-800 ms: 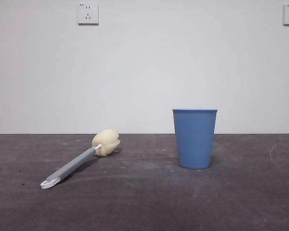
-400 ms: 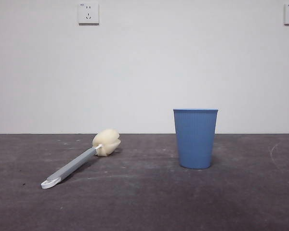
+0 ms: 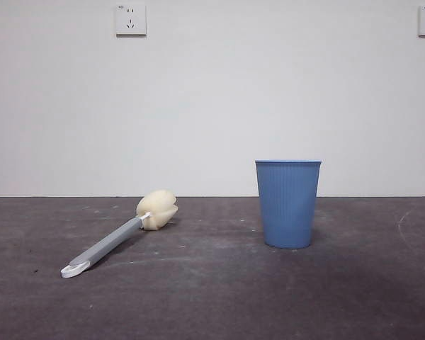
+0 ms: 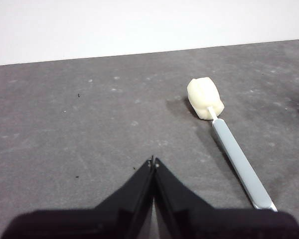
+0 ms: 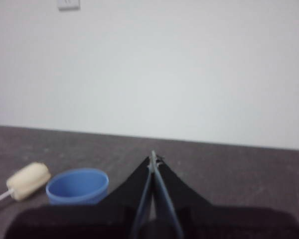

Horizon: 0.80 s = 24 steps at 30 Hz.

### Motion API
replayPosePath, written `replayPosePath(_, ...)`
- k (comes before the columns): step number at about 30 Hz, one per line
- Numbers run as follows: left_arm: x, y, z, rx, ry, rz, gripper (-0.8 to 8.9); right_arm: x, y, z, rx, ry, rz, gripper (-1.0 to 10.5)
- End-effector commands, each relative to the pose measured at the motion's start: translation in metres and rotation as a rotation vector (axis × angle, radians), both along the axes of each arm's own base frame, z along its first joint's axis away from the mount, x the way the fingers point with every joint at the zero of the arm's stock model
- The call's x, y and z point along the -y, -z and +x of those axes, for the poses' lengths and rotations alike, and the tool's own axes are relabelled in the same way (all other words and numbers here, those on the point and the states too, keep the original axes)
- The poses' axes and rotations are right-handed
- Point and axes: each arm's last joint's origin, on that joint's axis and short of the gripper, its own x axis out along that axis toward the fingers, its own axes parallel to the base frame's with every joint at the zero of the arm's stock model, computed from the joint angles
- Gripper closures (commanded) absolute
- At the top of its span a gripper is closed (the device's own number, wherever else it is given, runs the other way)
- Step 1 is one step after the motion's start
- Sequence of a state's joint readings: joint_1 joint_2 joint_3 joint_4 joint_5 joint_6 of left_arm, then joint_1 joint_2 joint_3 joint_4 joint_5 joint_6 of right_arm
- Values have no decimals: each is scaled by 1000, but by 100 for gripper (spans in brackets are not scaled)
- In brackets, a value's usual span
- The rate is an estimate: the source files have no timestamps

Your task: Pick up the cup brush,pick up the cup,insert the brush into the cup,clean the cup,put the cup brush back,put the cup back to the fixed position on the table

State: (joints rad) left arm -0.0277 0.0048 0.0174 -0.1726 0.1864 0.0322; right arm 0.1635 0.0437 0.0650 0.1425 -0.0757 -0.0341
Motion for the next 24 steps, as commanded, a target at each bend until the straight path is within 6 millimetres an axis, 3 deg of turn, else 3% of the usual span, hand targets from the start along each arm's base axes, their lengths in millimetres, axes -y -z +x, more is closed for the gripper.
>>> replayPosePath(1, 0, 4, 1, -8, -5, -6, 817, 1, 14, 1, -14, 9, 27, 946)
replayPosePath(11, 0, 4, 1, -8, -4, -6, 817, 3, 49, 1, -350, 33, -33, 946)
replayPosePath(24, 0, 4, 1, -7, -4, -6, 817, 4, 48, 1, -355, 47, 43, 946)
